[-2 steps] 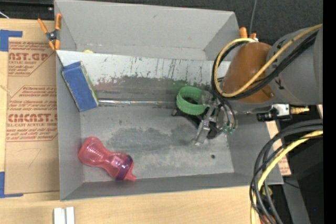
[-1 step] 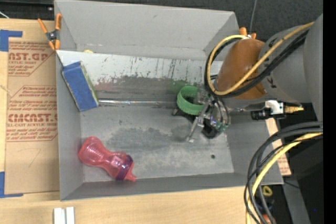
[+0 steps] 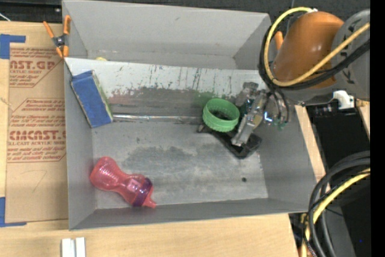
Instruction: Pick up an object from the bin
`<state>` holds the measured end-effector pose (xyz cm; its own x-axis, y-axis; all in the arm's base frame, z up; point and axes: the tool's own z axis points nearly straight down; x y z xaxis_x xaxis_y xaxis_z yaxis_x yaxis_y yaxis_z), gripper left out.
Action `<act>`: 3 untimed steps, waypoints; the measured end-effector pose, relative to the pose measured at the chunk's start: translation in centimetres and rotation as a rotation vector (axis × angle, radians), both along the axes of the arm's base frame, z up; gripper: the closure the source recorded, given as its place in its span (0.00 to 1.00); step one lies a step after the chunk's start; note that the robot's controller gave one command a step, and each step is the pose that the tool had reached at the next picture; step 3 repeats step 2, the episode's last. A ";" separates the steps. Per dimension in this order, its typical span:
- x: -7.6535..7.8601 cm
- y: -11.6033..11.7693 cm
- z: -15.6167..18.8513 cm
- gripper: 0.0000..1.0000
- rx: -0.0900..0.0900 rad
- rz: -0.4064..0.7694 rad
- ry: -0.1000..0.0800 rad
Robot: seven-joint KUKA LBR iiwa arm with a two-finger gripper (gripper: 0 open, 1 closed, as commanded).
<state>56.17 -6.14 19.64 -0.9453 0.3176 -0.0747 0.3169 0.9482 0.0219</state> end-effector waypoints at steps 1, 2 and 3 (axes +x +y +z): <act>0.5 1.5 -9.2 1.00 0.003 -0.002 0.004; 0.5 1.5 -9.2 1.00 0.003 -0.002 0.004; 0.5 1.5 -9.2 1.00 0.003 -0.002 0.004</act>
Offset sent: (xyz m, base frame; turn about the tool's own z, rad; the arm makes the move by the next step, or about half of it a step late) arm 0.0000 0.0000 0.0000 0.0000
